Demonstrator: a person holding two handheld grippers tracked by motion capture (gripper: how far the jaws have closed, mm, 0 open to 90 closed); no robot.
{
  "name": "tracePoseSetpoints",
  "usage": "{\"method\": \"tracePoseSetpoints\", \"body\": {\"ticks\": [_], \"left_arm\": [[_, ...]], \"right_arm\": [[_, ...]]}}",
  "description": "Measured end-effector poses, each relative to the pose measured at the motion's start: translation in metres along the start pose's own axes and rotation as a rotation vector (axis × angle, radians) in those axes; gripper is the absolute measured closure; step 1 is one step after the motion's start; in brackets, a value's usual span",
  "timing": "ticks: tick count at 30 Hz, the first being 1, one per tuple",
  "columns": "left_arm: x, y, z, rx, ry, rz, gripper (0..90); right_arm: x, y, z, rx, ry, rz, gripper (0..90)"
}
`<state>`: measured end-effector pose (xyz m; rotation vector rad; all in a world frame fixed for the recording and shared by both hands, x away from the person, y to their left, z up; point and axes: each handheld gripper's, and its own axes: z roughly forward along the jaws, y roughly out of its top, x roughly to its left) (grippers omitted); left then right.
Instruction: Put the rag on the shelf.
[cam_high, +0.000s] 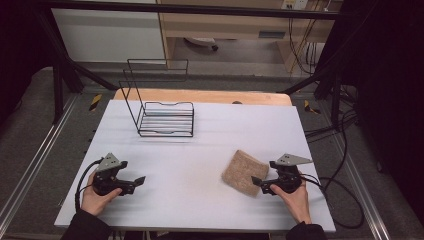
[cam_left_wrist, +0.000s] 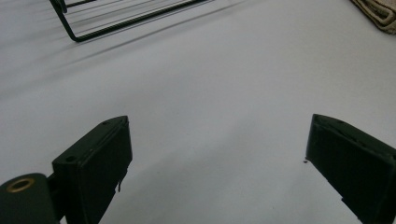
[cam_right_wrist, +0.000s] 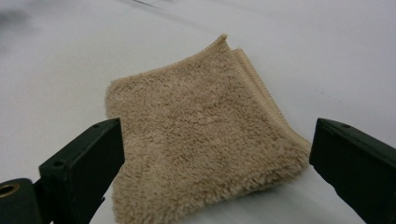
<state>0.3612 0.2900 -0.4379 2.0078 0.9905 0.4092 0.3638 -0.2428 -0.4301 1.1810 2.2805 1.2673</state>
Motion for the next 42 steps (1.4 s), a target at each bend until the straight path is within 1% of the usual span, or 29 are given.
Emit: {"method": "tracePoseSetpoints", "body": {"ticks": [3,4,5,6,7,8,9,11,14,15,16,17,19,20,21,25,26,27,28,29,30,31,34,36,37,40,42], "left_arm": [[0.000,0.000,0.000,0.000,0.002,-0.002,7.1],[0.000,0.000,0.000,0.001,0.002,-0.002,7.1],[0.000,0.000,0.000,0.001,0.002,-0.002,7.1],[0.000,0.000,0.000,0.001,0.002,-0.002,7.1],[0.000,0.000,0.000,0.001,0.003,-0.002,7.2],[0.000,0.000,0.000,0.001,0.004,0.000,7.2],[0.000,0.000,0.000,0.003,0.006,0.001,7.2],[0.000,0.000,0.000,0.002,0.006,0.001,7.2],[0.000,0.000,0.000,0.002,0.008,0.000,7.3],[0.000,0.000,0.000,0.007,0.009,0.005,7.4],[0.000,0.000,0.000,0.007,0.009,0.005,7.4],[0.000,0.000,0.000,0.008,0.010,0.006,7.4],[0.000,0.000,0.000,0.009,0.011,0.007,7.5],[0.000,0.000,0.000,0.010,0.012,0.008,7.5],[0.000,0.000,0.000,0.011,0.013,0.008,7.6],[0.000,0.000,0.000,0.013,0.014,0.009,7.7],[0.000,0.000,0.000,0.013,0.013,0.009,7.7],[0.000,0.000,0.000,0.013,0.014,0.010,7.8],[-0.001,0.000,0.000,0.013,0.013,0.010,8.1],[-0.001,0.000,0.000,0.014,0.013,0.010,8.1],[-0.001,0.000,0.000,0.015,0.013,0.011,8.1],[-0.002,0.000,0.000,0.015,0.013,0.011,8.1],[-0.002,0.000,0.000,0.014,0.011,0.012,8.1],[-0.002,0.000,0.000,0.015,0.011,0.012,8.3],[-0.002,0.000,0.000,0.015,0.011,0.012,8.3],[-0.002,0.000,0.000,0.014,0.011,0.012,8.4],[-0.002,0.000,0.000,0.015,0.010,0.013,8.5]], "right_arm": [[0.002,0.001,0.003,0.008,0.001,0.011,6.6],[0.004,0.001,0.005,0.013,-0.006,0.004,9.1],[0.004,0.001,0.005,0.013,-0.006,0.004,9.1],[0.005,0.002,0.006,0.020,-0.015,-0.006,10.5],[0.009,0.003,0.009,0.027,-0.013,-0.017,12.4],[0.009,0.003,0.009,0.027,-0.013,-0.017,12.4],[0.014,0.005,0.012,0.030,-0.007,-0.019,13.9],[0.017,0.007,0.015,0.031,-0.006,-0.019,14.6],[0.027,0.011,0.022,0.040,-0.011,-0.021,16.5],[0.034,0.014,0.027,0.043,-0.004,-0.032,17.6],[0.037,0.015,0.029,0.044,0.004,-0.044,19.0],[0.037,0.015,0.029,0.044,0.004,-0.044,19.0],[0.045,0.018,0.034,0.050,0.009,-0.068,25.3],[0.051,0.020,0.040,0.062,0.016,-0.085,30.4],[0.053,0.021,0.043,0.073,0.020,-0.088,33.7],[0.061,0.023,0.054,0.093,0.033,-0.111,44.3],[0.061,0.023,0.054,0.093,0.033,-0.111,44.3],[0.063,0.024,0.057,0.100,0.031,-0.117,46.6],[0.067,0.026,0.061,0.106,0.034,-0.127,51.1],[0.067,0.026,0.061,0.106,0.034,-0.127,51.1],[0.069,0.027,0.065,0.119,0.031,-0.133,54.5],[0.070,0.027,0.067,0.127,0.030,-0.136,55.9],[0.072,0.027,0.071,0.136,0.025,-0.132,57.9],[0.074,0.027,0.076,0.152,0.013,-0.146,60.8],[0.074,0.026,0.078,0.152,0.010,-0.145,62.4],[0.074,0.025,0.080,0.161,0.004,-0.149,63.2],[0.074,0.024,0.081,0.168,-0.001,-0.160,63.6]]}}
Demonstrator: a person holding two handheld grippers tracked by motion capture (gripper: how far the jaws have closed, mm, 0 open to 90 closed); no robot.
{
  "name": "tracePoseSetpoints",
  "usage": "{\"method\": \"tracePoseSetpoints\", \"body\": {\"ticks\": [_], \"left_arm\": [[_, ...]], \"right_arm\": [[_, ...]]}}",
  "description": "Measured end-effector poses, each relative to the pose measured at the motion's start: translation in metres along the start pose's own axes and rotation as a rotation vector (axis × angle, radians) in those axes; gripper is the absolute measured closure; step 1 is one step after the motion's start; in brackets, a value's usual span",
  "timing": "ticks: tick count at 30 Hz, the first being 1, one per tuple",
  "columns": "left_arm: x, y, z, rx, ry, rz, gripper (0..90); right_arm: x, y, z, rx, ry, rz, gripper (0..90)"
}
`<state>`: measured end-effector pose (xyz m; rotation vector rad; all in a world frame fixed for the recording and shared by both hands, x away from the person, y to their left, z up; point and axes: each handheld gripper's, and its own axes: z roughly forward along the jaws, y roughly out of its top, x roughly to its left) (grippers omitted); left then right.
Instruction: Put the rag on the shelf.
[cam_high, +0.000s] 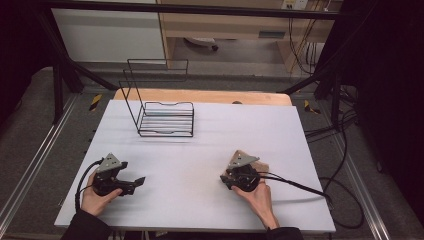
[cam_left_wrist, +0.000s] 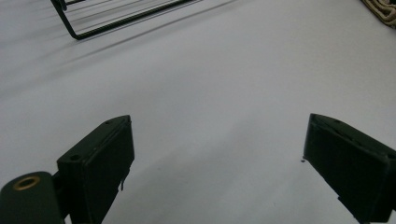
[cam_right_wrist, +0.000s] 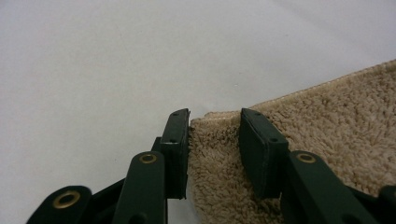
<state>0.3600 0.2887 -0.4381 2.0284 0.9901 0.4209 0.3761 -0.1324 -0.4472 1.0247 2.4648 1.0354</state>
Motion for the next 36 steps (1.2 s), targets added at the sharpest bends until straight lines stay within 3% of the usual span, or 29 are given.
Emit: {"method": "tracePoseSetpoints", "body": {"ticks": [9,20,26,32,36], "left_arm": [[-0.001,0.000,0.000,0.005,-0.001,0.006,8.7],[-0.001,0.000,0.000,0.005,-0.004,0.006,9.0],[0.000,0.000,0.000,0.004,-0.004,0.006,9.1],[0.000,0.000,0.001,0.007,-0.004,0.004,9.2],[-0.001,0.000,0.001,0.007,-0.005,0.004,9.2]], "right_arm": [[0.002,-0.002,0.002,-0.001,-0.030,-0.031,66.5],[-0.002,0.002,0.000,0.022,-0.038,0.008,80.4],[-0.007,0.007,-0.003,0.039,-0.002,0.060,85.3],[-0.009,0.013,-0.016,-0.009,0.040,0.093,85.7],[-0.006,0.022,-0.019,-0.038,0.045,0.076,85.7]]}}
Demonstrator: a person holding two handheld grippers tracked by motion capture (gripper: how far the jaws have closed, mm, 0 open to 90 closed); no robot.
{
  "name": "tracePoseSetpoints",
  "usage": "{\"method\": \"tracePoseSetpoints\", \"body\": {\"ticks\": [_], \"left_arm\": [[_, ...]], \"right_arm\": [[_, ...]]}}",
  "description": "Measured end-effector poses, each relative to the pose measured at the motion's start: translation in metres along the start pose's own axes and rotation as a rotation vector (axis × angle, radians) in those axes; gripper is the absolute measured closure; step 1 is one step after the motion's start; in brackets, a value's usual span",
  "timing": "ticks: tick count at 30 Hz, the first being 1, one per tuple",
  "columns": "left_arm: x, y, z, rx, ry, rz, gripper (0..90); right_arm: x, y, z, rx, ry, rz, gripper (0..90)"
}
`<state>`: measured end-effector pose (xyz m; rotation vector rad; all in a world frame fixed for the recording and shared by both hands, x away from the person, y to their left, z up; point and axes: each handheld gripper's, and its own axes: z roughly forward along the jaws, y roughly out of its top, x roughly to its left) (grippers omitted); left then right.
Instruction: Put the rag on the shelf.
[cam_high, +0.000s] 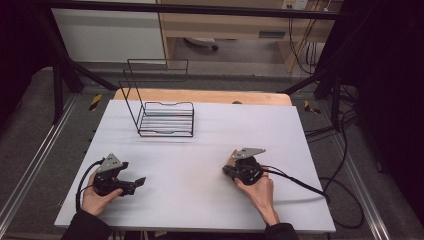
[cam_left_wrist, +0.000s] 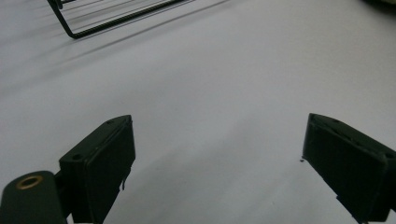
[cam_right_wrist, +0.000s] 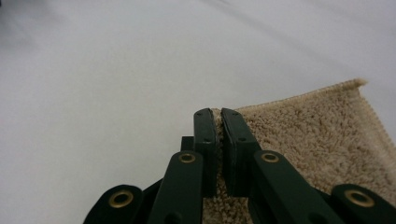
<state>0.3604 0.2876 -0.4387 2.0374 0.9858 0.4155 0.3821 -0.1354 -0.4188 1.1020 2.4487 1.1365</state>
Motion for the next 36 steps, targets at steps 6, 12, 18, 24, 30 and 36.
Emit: {"method": "tracePoseSetpoints", "body": {"ticks": [6,12,18,24,30,36], "left_arm": [[0.001,0.000,-0.001,-0.001,0.001,-0.002,9.2],[0.001,0.000,-0.001,-0.002,0.001,0.001,9.3],[0.001,0.000,-0.001,-0.003,0.003,-0.002,9.3],[0.001,0.000,-0.002,-0.003,0.003,-0.005,9.3],[0.000,0.001,-0.001,-0.003,0.002,-0.008,9.4],[-0.001,0.000,-0.001,0.000,0.000,-0.005,9.4]], "right_arm": [[0.012,0.015,0.008,-0.021,0.057,0.002,85.7],[0.038,0.034,0.028,-0.021,0.152,-0.060,85.6],[0.060,0.039,0.043,-0.001,0.208,-0.114,85.5],[0.077,0.031,0.055,0.037,0.288,-0.149,85.4],[0.082,0.021,0.063,0.075,0.299,-0.146,78.0],[0.076,0.028,0.045,-0.019,0.244,-0.164,56.8]]}}
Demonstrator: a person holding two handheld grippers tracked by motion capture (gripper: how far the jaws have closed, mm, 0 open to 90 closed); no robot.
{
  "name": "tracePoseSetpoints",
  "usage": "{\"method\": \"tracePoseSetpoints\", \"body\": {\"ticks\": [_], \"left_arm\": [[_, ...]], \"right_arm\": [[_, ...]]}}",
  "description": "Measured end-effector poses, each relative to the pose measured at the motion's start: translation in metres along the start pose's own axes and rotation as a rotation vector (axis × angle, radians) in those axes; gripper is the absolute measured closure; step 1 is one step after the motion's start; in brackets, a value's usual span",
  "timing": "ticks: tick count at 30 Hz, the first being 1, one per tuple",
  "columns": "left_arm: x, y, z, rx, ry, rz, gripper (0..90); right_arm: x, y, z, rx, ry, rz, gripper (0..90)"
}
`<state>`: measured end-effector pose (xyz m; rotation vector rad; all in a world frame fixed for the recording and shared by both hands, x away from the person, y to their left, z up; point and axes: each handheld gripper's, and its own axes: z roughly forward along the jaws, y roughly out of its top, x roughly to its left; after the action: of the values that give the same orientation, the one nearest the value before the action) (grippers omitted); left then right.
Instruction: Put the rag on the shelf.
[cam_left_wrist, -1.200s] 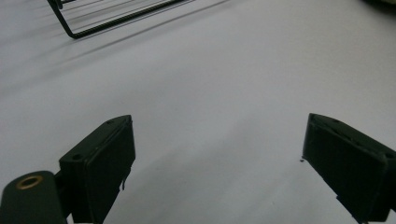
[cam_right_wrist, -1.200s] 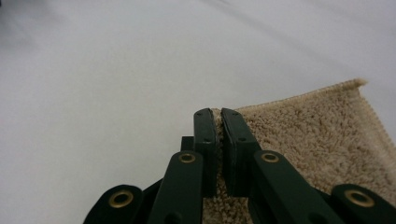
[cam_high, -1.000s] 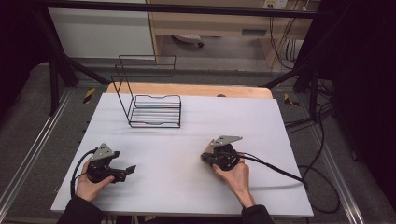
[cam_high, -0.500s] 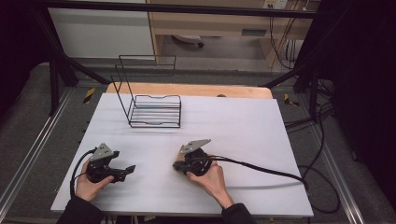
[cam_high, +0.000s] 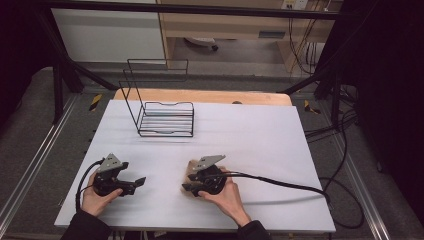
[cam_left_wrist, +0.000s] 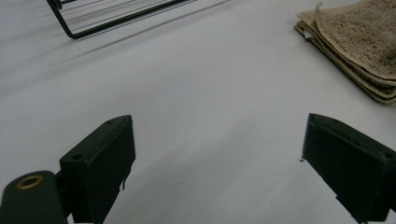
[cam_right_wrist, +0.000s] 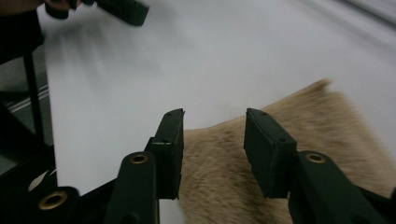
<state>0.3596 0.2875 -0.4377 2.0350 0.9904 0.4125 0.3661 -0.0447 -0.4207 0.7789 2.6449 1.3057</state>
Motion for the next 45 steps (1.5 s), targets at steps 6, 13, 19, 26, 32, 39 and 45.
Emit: {"method": "tracePoseSetpoints", "body": {"ticks": [6,13,19,26,32,39,45], "left_arm": [[-0.001,0.000,0.000,0.003,-0.001,0.000,9.4],[-0.002,0.001,0.002,0.009,-0.004,0.004,9.4],[-0.002,0.000,0.002,0.009,-0.004,0.003,9.4],[-0.002,0.001,0.002,0.010,-0.004,0.005,9.4],[-0.002,0.001,0.002,0.009,-0.003,0.005,9.4],[-0.002,0.001,0.002,0.007,-0.006,0.005,9.5],[-0.007,0.005,0.004,0.006,-0.018,0.001,9.6]], "right_arm": [[-0.041,-0.012,-0.046,-0.056,-0.253,0.109,47.9],[-0.067,-0.048,-0.049,-0.011,-0.307,0.238,51.7],[-0.071,-0.054,-0.036,0.008,-0.285,0.271,56.5],[-0.069,-0.056,-0.032,0.019,-0.251,0.320,73.2],[-0.070,-0.052,-0.033,0.039,-0.211,0.359,84.6],[-0.075,-0.028,-0.023,0.026,-0.229,0.221,85.7],[-0.083,-0.008,-0.002,0.034,-0.224,0.132,85.5]]}}
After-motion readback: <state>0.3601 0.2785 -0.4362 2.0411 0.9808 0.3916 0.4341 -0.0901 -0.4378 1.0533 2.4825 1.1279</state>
